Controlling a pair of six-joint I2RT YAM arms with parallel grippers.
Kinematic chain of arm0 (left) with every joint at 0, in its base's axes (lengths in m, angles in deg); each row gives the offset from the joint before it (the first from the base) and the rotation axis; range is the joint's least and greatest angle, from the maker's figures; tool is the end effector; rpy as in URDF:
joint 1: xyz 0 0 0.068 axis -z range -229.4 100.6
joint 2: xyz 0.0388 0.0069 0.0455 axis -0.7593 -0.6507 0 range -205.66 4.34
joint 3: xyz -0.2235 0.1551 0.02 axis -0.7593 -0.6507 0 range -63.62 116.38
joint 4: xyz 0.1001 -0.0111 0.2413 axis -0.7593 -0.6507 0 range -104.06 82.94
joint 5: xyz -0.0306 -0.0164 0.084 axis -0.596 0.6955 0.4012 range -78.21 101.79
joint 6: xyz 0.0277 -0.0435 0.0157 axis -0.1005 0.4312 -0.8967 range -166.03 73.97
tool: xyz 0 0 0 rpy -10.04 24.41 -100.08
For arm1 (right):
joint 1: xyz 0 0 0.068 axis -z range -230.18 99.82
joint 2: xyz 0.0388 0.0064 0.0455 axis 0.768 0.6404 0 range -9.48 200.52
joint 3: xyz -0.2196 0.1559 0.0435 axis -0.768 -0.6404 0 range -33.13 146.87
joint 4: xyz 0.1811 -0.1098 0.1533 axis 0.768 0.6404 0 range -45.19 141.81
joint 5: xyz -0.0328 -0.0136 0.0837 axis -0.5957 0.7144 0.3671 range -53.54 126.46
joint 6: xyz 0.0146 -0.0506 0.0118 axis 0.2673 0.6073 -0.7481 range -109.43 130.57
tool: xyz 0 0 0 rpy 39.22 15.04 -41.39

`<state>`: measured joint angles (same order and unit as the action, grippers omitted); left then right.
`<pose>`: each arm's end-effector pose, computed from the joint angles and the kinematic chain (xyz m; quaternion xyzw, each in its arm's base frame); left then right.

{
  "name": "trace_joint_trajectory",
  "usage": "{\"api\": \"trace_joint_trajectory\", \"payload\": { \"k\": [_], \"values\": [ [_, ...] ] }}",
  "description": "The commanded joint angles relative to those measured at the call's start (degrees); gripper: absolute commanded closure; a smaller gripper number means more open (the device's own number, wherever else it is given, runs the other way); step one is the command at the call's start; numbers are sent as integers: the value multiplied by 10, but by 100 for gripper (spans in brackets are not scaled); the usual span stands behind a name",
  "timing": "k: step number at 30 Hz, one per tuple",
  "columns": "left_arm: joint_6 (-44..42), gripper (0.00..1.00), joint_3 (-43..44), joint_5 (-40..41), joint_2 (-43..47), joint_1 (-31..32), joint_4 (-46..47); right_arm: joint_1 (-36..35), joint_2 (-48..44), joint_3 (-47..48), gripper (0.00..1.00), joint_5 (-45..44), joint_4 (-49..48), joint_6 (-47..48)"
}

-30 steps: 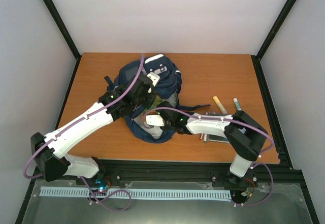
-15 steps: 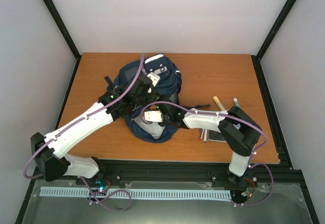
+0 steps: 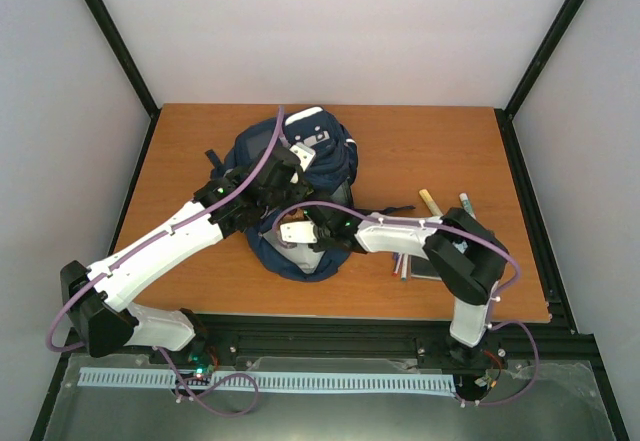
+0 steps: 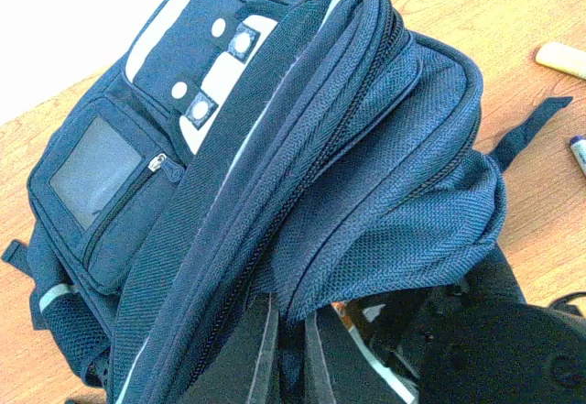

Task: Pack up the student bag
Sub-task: Place the book in the student bag.

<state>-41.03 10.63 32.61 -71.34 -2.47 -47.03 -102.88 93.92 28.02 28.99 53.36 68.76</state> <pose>0.2016 -0.1971 0.3523 0.2514 0.8636 -0.0292 0.4360 0.2291 0.2931 0.1653 -0.7618 0.5512 -0.0773 0.3314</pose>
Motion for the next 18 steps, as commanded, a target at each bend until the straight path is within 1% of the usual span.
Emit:
{"api": "trace_joint_trajectory", "payload": {
  "k": [1,3,6,9,11,15,18],
  "values": [
    [16,99,26,0,20,1,49,-6,38,34,62,-25,-43,4],
    [16,99,26,-1,19,1,49,-6,49,42,66,-43,-66,2],
    [16,99,27,-5,20,1,48,-5,75,60,74,-92,-106,0],
    [16,99,27,-8,20,1,48,-2,100,80,78,-124,-131,-6],
    [16,99,27,-9,21,1,48,-2,108,88,78,-131,-139,-14],
    [16,99,27,-10,21,1,48,-2,110,89,76,-135,-141,-20],
    [16,99,27,-9,21,1,47,-2,93,89,75,-124,-109,-35]
  ]
}}
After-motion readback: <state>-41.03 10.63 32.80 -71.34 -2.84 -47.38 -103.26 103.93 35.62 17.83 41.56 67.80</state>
